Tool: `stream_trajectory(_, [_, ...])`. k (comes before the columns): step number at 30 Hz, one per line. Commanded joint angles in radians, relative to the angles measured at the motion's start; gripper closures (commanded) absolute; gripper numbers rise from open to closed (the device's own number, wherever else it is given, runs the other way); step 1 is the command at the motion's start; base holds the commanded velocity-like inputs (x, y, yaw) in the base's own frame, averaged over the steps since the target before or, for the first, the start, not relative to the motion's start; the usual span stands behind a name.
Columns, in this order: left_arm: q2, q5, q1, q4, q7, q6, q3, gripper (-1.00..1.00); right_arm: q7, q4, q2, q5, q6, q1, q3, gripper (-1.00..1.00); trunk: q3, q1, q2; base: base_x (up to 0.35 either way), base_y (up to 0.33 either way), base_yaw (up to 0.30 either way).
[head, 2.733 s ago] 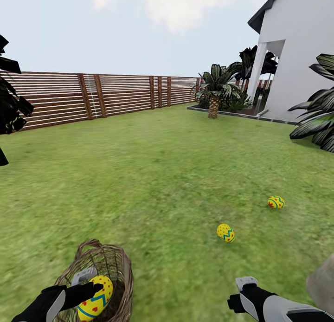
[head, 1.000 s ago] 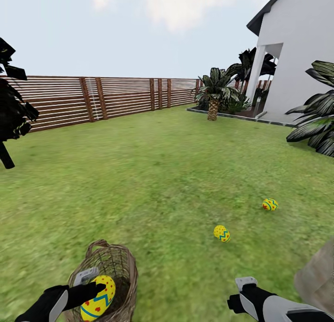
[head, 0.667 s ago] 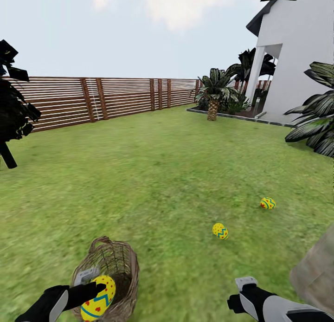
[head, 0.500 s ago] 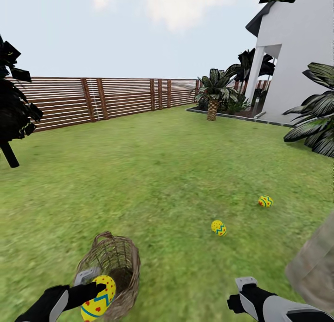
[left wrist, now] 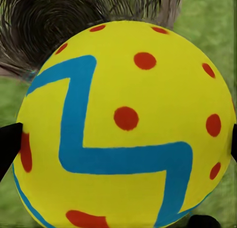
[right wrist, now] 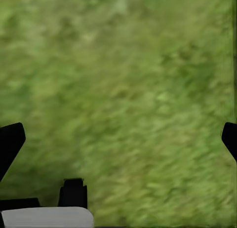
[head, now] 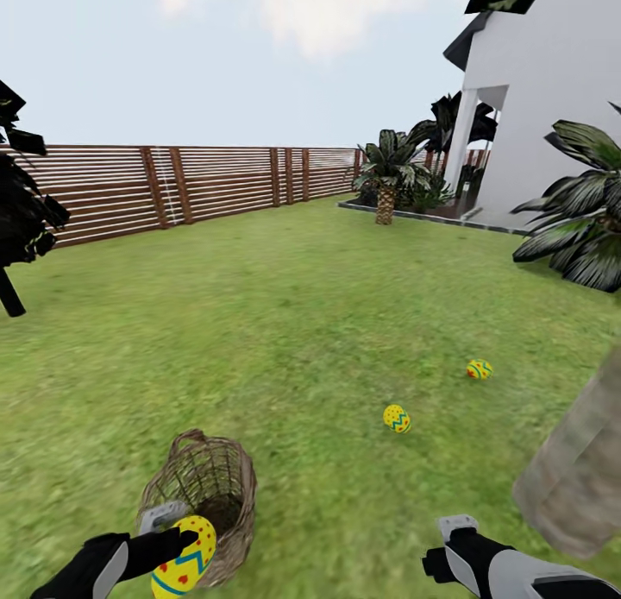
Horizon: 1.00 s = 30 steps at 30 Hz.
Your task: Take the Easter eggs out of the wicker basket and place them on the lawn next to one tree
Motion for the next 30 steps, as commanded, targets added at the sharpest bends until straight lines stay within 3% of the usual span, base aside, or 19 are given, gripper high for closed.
stream_trajectory(1, [-0.001, 0.005, 0.000, 0.006, -0.003, 0.008, 0.006, 1.00, 0.000, 0.002, 0.001, 0.003, 0.003, -0.001, 0.008, -1.00, 0.002, -0.004, 0.007, 0.000, 0.000, -0.293])
stream_trajectory(10, [-0.011, 0.003, 0.000, 0.016, -0.003, 0.008, 0.006, 1.00, 0.000, 0.002, 0.000, 0.003, 0.003, -0.001, 0.008, -1.00, 0.030, -0.038, 0.070, -0.031, -0.034, -0.299])
stream_trajectory(16, [-0.024, 0.002, 0.000, 0.016, 0.010, 0.008, 0.005, 1.00, 0.000, 0.000, -0.001, 0.003, 0.003, -0.001, 0.007, -1.00, 0.049, -0.061, 0.112, -0.171, -0.285, -0.300])
stream_trajectory(30, [-0.025, 0.003, 0.000, 0.016, 0.033, 0.008, 0.005, 1.00, 0.000, 0.000, -0.001, 0.003, 0.003, -0.001, 0.006, -1.00, 0.093, -0.115, 0.210, -0.147, -0.304, -0.300])
